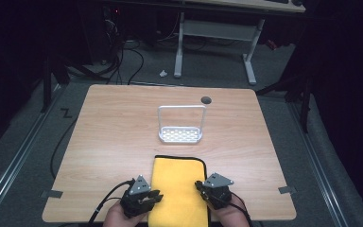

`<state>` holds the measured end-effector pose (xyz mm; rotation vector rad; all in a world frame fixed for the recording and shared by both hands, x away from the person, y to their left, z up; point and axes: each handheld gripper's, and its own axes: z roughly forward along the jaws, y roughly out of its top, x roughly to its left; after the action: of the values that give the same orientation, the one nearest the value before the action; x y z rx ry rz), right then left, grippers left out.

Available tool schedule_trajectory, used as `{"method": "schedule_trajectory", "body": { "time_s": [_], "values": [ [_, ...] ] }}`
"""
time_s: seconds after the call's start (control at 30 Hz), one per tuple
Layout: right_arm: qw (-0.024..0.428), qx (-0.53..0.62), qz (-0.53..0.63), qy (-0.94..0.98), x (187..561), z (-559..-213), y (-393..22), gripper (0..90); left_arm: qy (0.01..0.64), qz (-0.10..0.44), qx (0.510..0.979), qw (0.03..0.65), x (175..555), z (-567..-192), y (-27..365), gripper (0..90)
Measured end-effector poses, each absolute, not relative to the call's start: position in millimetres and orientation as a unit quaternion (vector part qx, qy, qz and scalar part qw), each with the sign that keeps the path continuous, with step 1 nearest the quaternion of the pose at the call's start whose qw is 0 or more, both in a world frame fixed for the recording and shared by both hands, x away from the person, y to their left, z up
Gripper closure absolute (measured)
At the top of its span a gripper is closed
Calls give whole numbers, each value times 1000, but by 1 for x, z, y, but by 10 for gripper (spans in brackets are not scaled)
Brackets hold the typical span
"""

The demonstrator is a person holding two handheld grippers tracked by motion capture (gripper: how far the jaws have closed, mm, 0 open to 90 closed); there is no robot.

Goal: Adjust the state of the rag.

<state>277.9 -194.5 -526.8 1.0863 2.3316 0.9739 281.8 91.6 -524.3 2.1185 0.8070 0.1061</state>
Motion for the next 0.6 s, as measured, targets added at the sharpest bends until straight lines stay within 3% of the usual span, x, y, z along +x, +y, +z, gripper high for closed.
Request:
{"method": "schedule_trajectory", "body": {
  "time_s": [0.23,0.6],
  "values": [
    [193,387,347,832,279,-527,-195,865,360,52,818,445,296,-522,109,676],
    [190,390,351,830,280,-527,-194,863,425,43,773,469,342,-520,113,480]
  ]
}}
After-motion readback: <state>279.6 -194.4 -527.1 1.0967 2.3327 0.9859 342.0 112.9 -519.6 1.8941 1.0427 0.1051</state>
